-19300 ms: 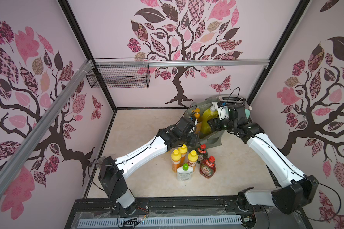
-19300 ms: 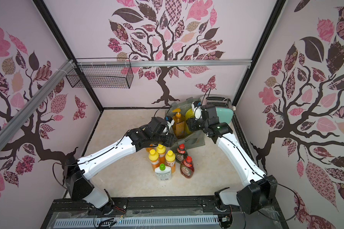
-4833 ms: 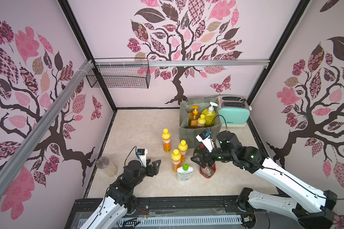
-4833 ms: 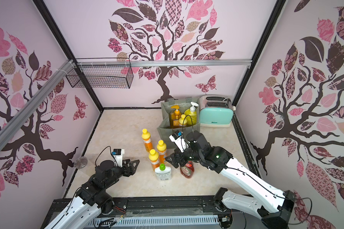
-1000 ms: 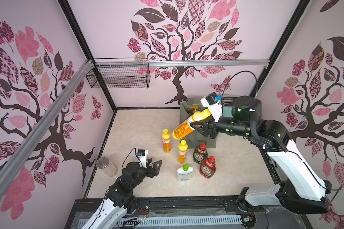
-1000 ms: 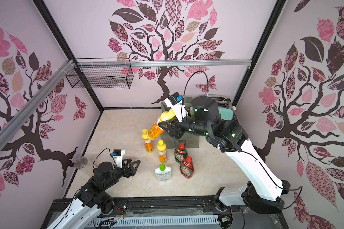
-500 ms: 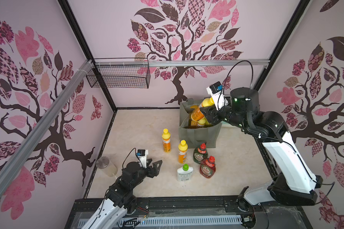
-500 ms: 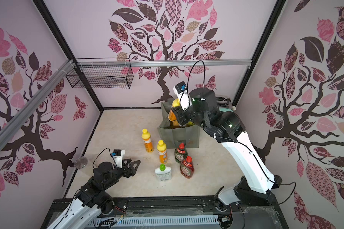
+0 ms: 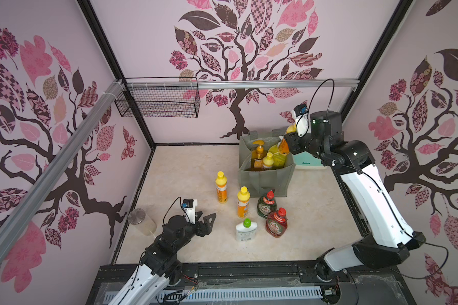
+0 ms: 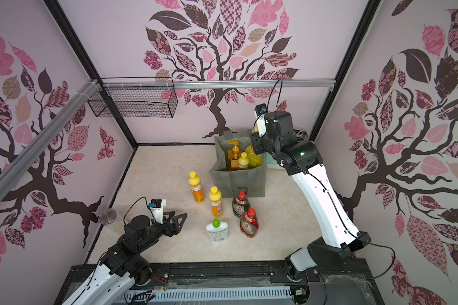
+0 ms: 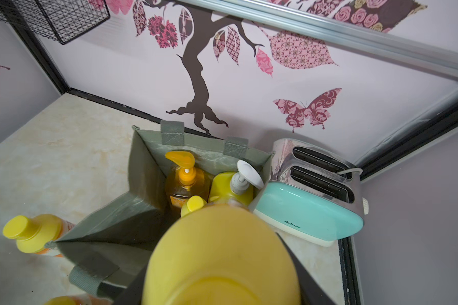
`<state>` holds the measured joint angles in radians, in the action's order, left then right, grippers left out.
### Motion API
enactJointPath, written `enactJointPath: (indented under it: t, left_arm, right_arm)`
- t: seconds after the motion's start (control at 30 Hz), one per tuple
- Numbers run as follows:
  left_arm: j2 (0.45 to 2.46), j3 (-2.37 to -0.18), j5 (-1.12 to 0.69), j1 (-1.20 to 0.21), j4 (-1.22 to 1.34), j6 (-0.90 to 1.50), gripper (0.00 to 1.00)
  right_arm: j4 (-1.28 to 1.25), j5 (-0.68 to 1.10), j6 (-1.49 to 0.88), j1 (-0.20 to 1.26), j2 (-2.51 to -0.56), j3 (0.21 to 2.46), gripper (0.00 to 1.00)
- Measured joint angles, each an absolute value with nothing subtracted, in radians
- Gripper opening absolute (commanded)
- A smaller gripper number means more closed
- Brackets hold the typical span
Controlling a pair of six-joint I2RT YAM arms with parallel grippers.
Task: Pack dish soap into the shopping bag
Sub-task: Place the bottle of dish soap in the shopping bag.
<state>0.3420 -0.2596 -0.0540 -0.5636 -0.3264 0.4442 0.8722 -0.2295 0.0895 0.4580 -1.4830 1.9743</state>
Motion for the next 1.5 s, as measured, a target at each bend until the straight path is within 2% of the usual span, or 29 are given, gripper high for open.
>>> enactJointPath:
  t: [0.53,1.3,1.5]
  left_arm:
    - [0.346,-0.260,-0.054,-0.564,-0.326,0.444,0.80]
    - [0.348,-0.260,-0.054,-0.564,-0.324,0.444,0.80]
    - [0.348,-0.260,-0.054,-0.564,-0.324,0.444,0.80]
  right_arm:
    - [0.716,-0.161,0.075,0.363,-1.531,1.709,0.30]
    - [0.638,-0.113,0.055,0.314,-1.651,1.609,0.29]
    - [0.632,-0.111,0.045,0.309,-1.680,1.609,0.31]
